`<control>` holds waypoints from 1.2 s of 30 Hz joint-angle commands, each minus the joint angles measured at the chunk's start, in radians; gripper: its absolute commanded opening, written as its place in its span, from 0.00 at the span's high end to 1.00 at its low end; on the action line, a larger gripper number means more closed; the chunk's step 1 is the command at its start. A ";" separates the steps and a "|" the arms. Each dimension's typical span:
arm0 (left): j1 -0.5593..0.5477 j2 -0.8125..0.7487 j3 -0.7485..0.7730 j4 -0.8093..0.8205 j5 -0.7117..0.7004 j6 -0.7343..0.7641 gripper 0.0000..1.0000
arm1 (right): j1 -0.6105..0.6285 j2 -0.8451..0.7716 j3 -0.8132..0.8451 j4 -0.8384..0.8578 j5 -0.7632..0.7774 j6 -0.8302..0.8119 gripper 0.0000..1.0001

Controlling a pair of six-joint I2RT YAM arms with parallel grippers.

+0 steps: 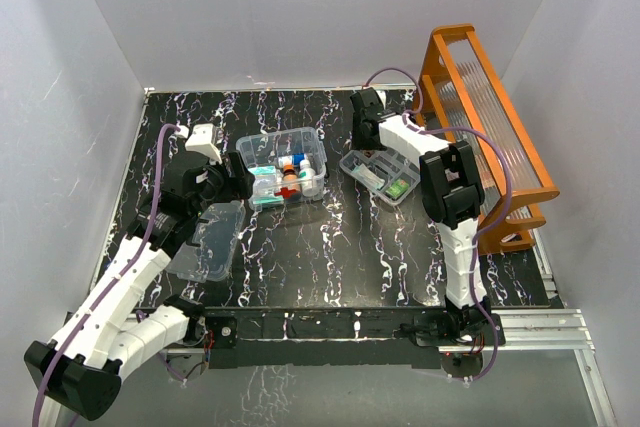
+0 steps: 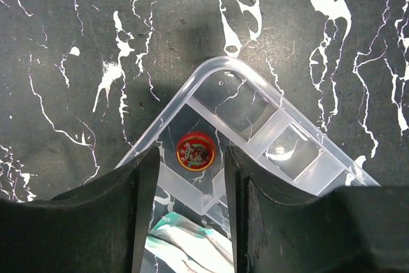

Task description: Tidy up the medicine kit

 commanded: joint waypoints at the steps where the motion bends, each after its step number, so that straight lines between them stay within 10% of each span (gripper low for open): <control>1: 0.006 -0.006 0.032 0.005 -0.008 0.013 0.27 | -0.001 -0.076 0.020 0.023 -0.007 -0.012 0.54; 19: 0.006 0.015 0.014 0.025 0.017 -0.009 0.27 | -0.027 -0.442 -0.501 0.187 -0.116 -0.270 0.41; 36: 0.006 0.021 0.018 -0.003 0.028 -0.011 0.26 | -0.049 -0.287 -0.365 0.181 -0.157 -0.410 0.48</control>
